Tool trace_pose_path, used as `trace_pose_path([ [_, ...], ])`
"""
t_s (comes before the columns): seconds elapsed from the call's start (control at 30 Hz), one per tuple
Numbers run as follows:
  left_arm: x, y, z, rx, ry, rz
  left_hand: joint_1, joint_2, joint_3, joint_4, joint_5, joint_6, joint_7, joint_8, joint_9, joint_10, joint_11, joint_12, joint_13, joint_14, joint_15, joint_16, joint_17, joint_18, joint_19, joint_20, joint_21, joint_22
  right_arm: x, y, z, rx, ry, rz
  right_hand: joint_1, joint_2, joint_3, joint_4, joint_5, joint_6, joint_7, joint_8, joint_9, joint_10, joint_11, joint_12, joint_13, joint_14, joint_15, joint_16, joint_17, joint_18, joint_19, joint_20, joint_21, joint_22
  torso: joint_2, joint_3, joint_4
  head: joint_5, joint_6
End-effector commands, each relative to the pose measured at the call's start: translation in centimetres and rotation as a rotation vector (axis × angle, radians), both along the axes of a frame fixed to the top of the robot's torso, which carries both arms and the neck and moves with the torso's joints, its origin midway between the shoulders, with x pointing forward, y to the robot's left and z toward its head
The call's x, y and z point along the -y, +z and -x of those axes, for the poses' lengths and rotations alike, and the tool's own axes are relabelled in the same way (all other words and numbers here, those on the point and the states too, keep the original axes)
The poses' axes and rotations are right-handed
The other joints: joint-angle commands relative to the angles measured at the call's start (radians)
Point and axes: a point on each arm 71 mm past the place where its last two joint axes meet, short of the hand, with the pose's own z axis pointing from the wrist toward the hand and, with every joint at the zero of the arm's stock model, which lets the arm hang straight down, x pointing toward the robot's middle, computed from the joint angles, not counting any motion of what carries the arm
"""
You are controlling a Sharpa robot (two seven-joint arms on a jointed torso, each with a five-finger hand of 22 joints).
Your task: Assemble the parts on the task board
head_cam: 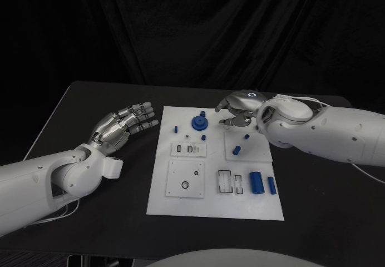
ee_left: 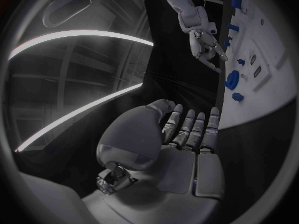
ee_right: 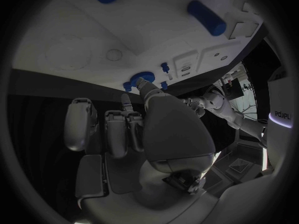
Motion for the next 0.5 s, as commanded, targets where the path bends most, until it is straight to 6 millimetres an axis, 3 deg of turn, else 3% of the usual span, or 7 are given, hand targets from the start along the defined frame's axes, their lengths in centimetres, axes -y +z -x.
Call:
trace_pose_path([
  [0.03,-0.3,1.0,0.2,0.129,0.028,0.087,-0.009,0.003,0.003,0.000,0.001,-0.002,0.006,-0.002,0.000,-0.001,0.009,0.001,0.001,0.002,0.007,0.005,0.002,-0.019,0.008,0.001,0.006,0.001,1.9,1.0,0.7,0.034,-0.035,-0.023,-0.002,0.004,-0.001,0.008,-0.001,0.011,-0.001,0.003,0.001,0.065,0.006,0.007,0.216,0.089,0.002,0.005,0.238,0.006,0.013,0.002,0.011,0.150,0.000,0.0000,-0.0003,-0.002,0.004],
  [0.27,-0.2,1.0,0.2,0.128,0.027,0.087,-0.009,0.003,0.004,0.000,0.001,0.000,0.006,-0.001,0.001,0.000,0.009,0.003,0.001,0.003,0.007,0.006,0.002,-0.020,0.008,0.001,0.006,0.001,6.7,0.9,1.9,-0.018,-0.124,0.017,-0.010,0.004,-0.005,0.021,-0.017,0.026,-0.002,0.002,0.000,0.038,0.005,-0.005,0.183,0.083,0.000,-0.006,0.227,0.008,0.010,0.001,0.003,0.147,-0.005,-0.0001,-0.0027,-0.005,-0.002],
  [0.37,-0.1,1.0,0.1,0.126,0.022,0.089,-0.009,0.003,0.004,0.000,0.001,0.000,0.006,-0.001,0.001,0.000,0.009,0.003,0.001,0.003,0.007,0.006,0.002,-0.020,0.008,0.001,0.006,0.001,8.4,0.5,2.3,-0.039,-0.162,0.029,-0.011,0.004,-0.007,0.027,-0.029,0.031,-0.002,0.000,-0.001,0.026,0.004,-0.012,0.166,0.076,0.000,-0.017,0.215,0.010,0.006,0.000,-0.006,0.144,-0.005,-0.0019,-0.0026,-0.007,-0.001],
  [0.5,0.0,0.9,0.1,0.124,0.020,0.089,-0.010,0.003,0.005,0.000,0.001,-0.001,0.006,-0.001,0.001,0.000,0.009,0.003,0.001,0.002,0.007,0.006,0.002,-0.020,0.008,0.001,0.006,0.001,9.9,0.1,2.7,-0.049,-0.196,0.021,-0.011,0.002,-0.009,0.031,-0.036,0.034,-0.003,-0.002,-0.001,0.020,0.004,-0.015,0.158,0.072,-0.001,-0.026,0.207,0.012,0.003,0.000,-0.013,0.141,-0.006,-0.0022,-0.0031,-0.002,-0.004],
])
